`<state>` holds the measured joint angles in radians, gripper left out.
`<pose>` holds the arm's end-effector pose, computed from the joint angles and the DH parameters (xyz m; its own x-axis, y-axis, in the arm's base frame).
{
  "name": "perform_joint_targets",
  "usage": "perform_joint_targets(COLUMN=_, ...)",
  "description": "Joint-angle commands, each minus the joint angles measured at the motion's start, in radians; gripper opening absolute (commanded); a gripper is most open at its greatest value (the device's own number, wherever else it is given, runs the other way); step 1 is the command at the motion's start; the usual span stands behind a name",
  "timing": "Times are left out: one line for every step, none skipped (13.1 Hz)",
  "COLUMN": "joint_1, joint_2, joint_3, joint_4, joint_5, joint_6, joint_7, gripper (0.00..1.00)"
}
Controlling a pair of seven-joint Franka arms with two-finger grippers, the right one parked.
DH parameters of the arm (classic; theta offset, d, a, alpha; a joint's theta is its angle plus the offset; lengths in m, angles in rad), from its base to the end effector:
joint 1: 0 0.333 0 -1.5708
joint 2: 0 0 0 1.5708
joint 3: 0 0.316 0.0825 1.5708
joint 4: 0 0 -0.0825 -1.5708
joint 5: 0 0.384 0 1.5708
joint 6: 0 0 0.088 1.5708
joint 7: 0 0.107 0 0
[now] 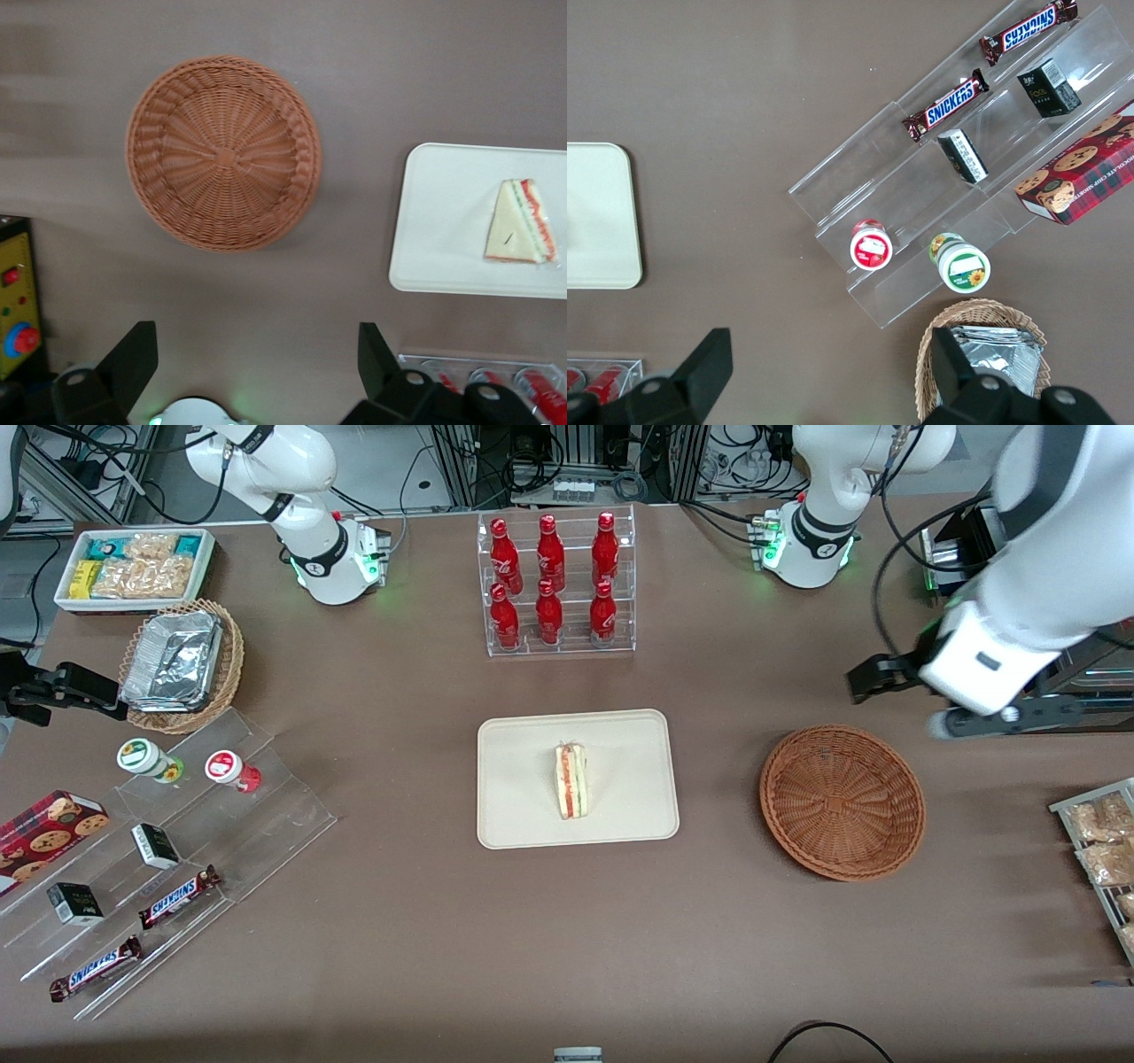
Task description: Place sandwich from basket to tray
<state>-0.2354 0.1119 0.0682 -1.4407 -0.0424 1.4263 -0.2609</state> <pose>0.5642 -0.1027 0.6103 0.9874 0.0893 -0.1303 0.0903 -0.9959 0.0012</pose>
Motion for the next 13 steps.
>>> perform_joint_targets(joint_1=0.053, joint_2=-0.058, joint_3=-0.011, joint_4=-0.060, joint_5=0.010, joint_6=-0.003, joint_7=0.071, gripper=1.00)
perform_joint_targets(joint_1=0.062, joint_2=-0.064, joint_3=-0.011, joint_4=-0.073, joint_5=0.010, joint_6=-0.001, joint_7=0.074, gripper=1.00)
perform_joint_targets(joint_1=0.073, joint_2=-0.084, joint_3=-0.011, joint_4=-0.090, joint_5=0.010, joint_6=0.005, joint_7=0.077, gripper=1.00)
perform_joint_targets(joint_1=0.093, joint_2=-0.102, joint_3=-0.011, joint_4=-0.115, joint_5=0.010, joint_6=0.012, joint_7=0.104, gripper=1.00)
perform_joint_targets(joint_1=0.109, joint_2=-0.116, joint_3=-0.011, joint_4=-0.130, joint_5=0.010, joint_6=0.014, joint_7=0.142, gripper=1.00)
perform_joint_targets(joint_1=0.125, joint_2=-0.127, joint_3=-0.013, joint_4=-0.139, joint_5=0.010, joint_6=0.013, joint_7=0.163, gripper=1.00)
perform_joint_targets(joint_1=0.142, joint_2=-0.130, joint_3=-0.015, joint_4=-0.139, joint_5=0.007, joint_6=0.002, joint_7=0.176, gripper=1.00)
perform_joint_targets(joint_1=0.151, joint_2=-0.130, joint_3=-0.018, joint_4=-0.138, joint_5=0.007, joint_6=-0.001, joint_7=0.189, gripper=1.00)
perform_joint_targets(joint_1=0.153, joint_2=-0.129, joint_3=-0.021, joint_4=-0.136, joint_5=0.007, joint_6=0.009, joint_7=0.189, gripper=1.00)
perform_joint_targets(joint_1=0.166, joint_2=-0.129, joint_3=-0.031, joint_4=-0.133, joint_5=0.007, joint_6=0.013, joint_7=0.189, gripper=1.00)
perform_joint_targets(joint_1=0.204, joint_2=-0.129, joint_3=-0.066, joint_4=-0.130, joint_5=0.006, joint_6=0.017, joint_7=0.189, gripper=1.00)
perform_joint_targets(joint_1=0.235, joint_2=-0.130, joint_3=-0.102, joint_4=-0.129, joint_5=0.009, joint_6=0.017, joint_7=0.189, gripper=1.00)
perform_joint_targets(joint_1=0.246, joint_2=-0.129, joint_3=-0.110, joint_4=-0.121, joint_5=0.009, joint_6=0.017, joint_7=0.190, gripper=1.00)
